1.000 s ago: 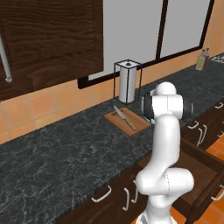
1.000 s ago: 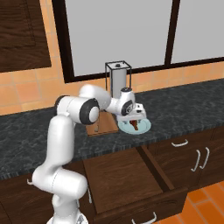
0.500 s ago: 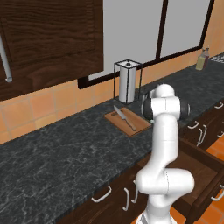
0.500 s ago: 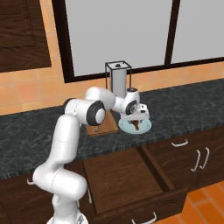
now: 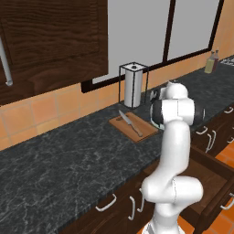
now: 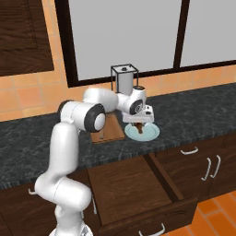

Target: Pick up the knife from the drawer and place it on the cutting board. Then place the meat from the plate to the cutting board.

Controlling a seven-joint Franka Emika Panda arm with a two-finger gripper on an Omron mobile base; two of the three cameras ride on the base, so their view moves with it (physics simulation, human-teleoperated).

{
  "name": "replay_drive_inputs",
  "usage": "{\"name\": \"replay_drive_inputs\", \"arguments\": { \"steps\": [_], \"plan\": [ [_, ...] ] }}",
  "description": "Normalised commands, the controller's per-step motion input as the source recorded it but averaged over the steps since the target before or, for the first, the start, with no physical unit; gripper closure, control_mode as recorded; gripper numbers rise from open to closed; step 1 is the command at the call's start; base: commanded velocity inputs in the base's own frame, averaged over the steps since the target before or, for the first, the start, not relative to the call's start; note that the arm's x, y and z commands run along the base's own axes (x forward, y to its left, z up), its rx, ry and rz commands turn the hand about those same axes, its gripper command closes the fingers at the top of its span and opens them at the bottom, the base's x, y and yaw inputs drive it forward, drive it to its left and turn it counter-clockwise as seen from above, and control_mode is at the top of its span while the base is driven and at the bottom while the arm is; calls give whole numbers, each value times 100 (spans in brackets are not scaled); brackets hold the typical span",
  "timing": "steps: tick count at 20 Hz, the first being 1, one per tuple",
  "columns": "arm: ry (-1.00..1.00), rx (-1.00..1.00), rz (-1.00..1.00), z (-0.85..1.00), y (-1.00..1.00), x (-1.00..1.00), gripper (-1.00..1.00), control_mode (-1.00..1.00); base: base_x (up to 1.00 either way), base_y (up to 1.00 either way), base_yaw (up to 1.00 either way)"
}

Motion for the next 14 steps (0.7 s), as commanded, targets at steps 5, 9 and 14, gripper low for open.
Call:
{"name": "replay_drive_inputs", "arguments": {
  "steps": [5,9,14],
  "plan": [
    [0,0,4,64,100,-63,100,-100,0,0,0],
    [0,-2,0,13,100,-15,100,-100,0,0,0],
    [3,-1,0,-17,69,31,100,-100,0,0,0]
  ]
}}
